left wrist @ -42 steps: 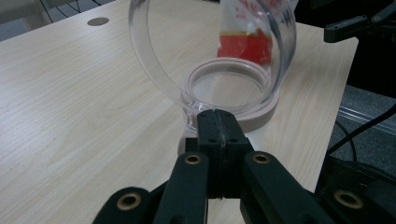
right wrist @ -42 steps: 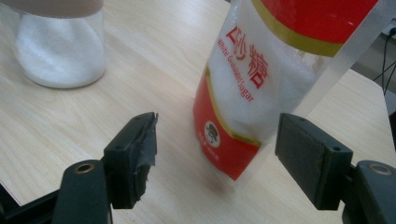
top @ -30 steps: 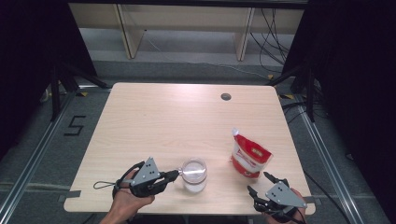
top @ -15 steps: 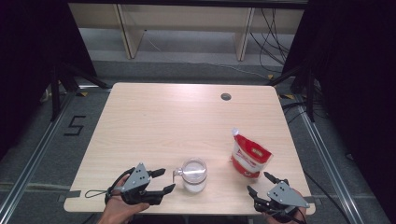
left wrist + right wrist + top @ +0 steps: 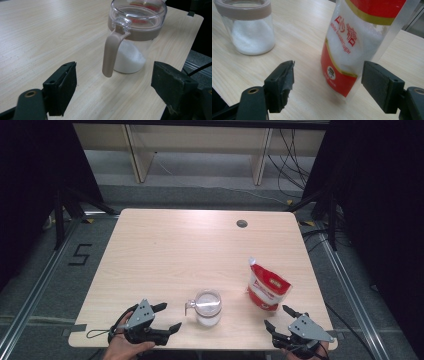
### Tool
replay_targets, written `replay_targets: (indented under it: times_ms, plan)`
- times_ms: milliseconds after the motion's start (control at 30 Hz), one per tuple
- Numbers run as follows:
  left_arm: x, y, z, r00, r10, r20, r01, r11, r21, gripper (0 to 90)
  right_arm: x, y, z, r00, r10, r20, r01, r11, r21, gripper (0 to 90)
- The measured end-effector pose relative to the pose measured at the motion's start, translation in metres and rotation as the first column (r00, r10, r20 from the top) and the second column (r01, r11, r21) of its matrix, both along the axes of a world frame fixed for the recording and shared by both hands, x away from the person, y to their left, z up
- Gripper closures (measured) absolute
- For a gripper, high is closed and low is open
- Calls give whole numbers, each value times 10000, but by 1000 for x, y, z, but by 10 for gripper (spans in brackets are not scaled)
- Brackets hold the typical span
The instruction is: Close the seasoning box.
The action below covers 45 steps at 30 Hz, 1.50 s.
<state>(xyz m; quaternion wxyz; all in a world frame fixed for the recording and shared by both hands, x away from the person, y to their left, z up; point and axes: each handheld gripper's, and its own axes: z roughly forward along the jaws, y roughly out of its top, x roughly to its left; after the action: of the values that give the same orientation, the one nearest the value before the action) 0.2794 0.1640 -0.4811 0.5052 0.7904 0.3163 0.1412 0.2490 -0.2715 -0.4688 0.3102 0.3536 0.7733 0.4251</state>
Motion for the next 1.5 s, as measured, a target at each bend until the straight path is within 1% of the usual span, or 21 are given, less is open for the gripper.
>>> replay_targets:
  times_ms: [67, 100, 167, 233, 267, 367, 400, 433, 533, 600, 667, 767, 800, 833, 867, 1067, 1167, 1200, 1300, 1333, 1500]
  plan:
    - [-1, 2, -1, 10000, -8, -7, 8, 10000, 13, 188, 0, 0, -1, 10000, 31, -72, -31, 10000, 53, 267]
    - [-1, 5, -1, 10000, -26, -7, 26, 9994, 355, 181, 0, -1, -1, 10000, 29, -72, -29, 10000, 57, 266]
    - [-3, 4, -3, 9998, -129, -164, 128, 9999, -81, 170, -1, 0, -1, 9995, 9, -312, -1, 9997, 237, 260]
    - [-4, 4, -6, 9970, -725, -284, 716, 9970, -295, 152, -2, 0, -3, 9974, 56, -713, -16, 9984, 562, 257]
    - [-6, 4, -6, 9961, -826, -314, 816, 9962, -312, 148, -1, -2, -3, 9994, 50, -349, -43, 9998, 189, 257]
    - [-11, 2, -8, 9953, -929, -275, 922, 9954, -262, 150, -1, -1, -5, 9981, 75, -616, -68, 9999, 122, 257]
    - [-11, 3, -8, 9943, -1041, -244, 1044, 9944, 135, 150, -1, -1, -6, 9981, 122, -599, -120, 9999, 39, 257]
    - [-13, 3, -8, 9947, -1002, -232, 1005, 9949, 120, 150, -1, -1, -6, 9965, 127, -827, -125, 9999, 34, 257]
    - [-17, 4, -10, 9952, -950, -225, 955, 9952, 225, 151, 0, -1, -8, 9969, 220, -750, -227, 9997, -84, 256]
    - [-17, 6, -11, 9951, -972, -198, 981, 9937, 550, 153, 1, -2, -10, 9950, 202, -979, -213, 9997, -99, 251]
    - [-18, 6, -13, 9967, -714, -397, 735, 9959, 536, 153, 0, -1, -12, 9901, 170, -1393, -156, 9998, 110, 246]
    - [-16, 9, -14, 9975, -495, -512, 534, 9956, 772, 153, 0, -1, -12, 9882, 172, -1525, -131, 9995, 275, 241]
    - [-16, 9, -15, 9976, -464, -509, 495, 9968, 629, 153, 0, -1, -12, 9880, 213, -1529, -174, 9995, 267, 239]
    - [-15, 11, -14, 9978, -462, -467, 502, 9948, 888, 153, 1, -2, -12, 9905, 213, -1362, -197, 9997, 136, 236]
    - [-15, 9, -15, 9978, -372, -553, 409, 9969, 679, 153, 1, -3, -12, 9918, 190, -1263, -187, 9998, 31, 230]
    - [-14, 8, -16, 9977, -380, -559, 413, 9973, 599, 152, 2, -3, -13, 9900, 279, -1381, -266, 9996, 113, 218]
    - [-14, 10, -16, 9975, -420, -567, 469, 9950, 879, 152, 2, -4, -13, 9913, 205, -1297, -187, 9997, 155, 218]
    - [-14, 8, -16, 9972, -455, -601, 492, 9969, 616, 152, 3, -5, -13, 9920, 221, -1242, -213, 9997, 70, 218]
    - [-14, 8, -15, 9972, -566, -498, 603, 9951, 784, 152, -1, -2, -14, 9834, -35, -1815, 103, 9993, 363, 220]
    - [-15, 7, -16, 9973, -501, -544, 537, 9964, 661, 152, 3, -5, -14, 9905, 242, -1356, -225, 9997, 138, 220]
    - [-15, 9, -15, 9978, -465, -478, 503, 9954, 812, 152, 4, -6, -14, 9919, 153, -1261, -140, 9998, 115, 218]
